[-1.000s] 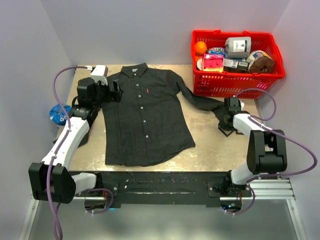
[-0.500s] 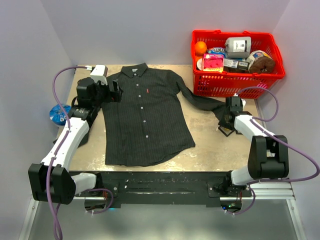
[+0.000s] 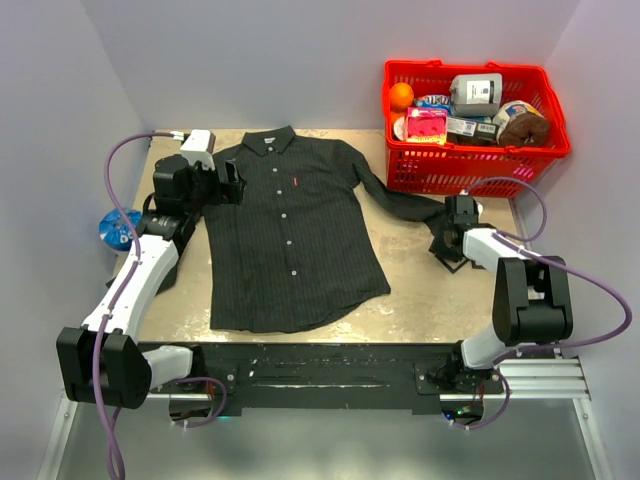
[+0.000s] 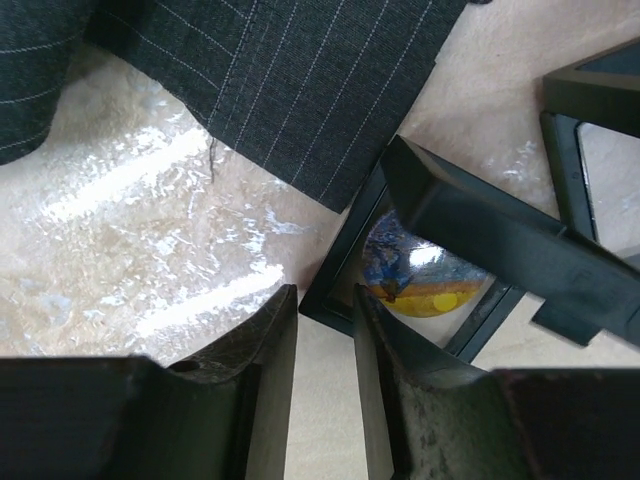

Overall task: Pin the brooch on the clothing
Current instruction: Move the brooch box to the center of the board.

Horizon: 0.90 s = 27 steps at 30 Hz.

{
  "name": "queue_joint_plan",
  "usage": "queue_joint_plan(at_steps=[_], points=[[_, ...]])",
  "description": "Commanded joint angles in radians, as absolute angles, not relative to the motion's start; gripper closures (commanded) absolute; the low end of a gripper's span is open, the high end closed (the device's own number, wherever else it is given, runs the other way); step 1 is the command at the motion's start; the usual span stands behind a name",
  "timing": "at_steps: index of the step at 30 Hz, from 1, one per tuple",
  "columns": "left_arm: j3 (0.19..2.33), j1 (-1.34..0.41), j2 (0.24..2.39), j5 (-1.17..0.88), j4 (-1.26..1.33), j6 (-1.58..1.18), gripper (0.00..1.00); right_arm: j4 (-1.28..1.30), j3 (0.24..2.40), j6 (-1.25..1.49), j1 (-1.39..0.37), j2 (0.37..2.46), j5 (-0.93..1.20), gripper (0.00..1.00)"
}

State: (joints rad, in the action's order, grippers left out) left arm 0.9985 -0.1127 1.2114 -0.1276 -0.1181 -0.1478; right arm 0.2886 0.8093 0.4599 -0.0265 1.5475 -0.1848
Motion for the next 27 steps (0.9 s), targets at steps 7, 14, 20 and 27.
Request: queue_joint_plan(at_steps=[7,14,20,27], points=[[1.002,-0.118,1.189,-0.137,-0.069,-0.164,0.01,0.23,0.868,0.514,-0.129,1.627,-0.141,0.74],[1.003,-0.118,1.187,-0.135,-0.069,-0.163,0.01,0.219,0.963,0.557,-0.238,1.71,-0.129,0.76],[1.002,-0.118,1.187,-0.137,-0.069,-0.166,0.01,0.239,1.0,0.552,-0.248,1.675,-0.169,0.7],[1.003,-0.12,1.187,-0.144,-0.068,-0.167,0.01,0.282,1.012,0.52,-0.248,1.623,-0.302,0.44]])
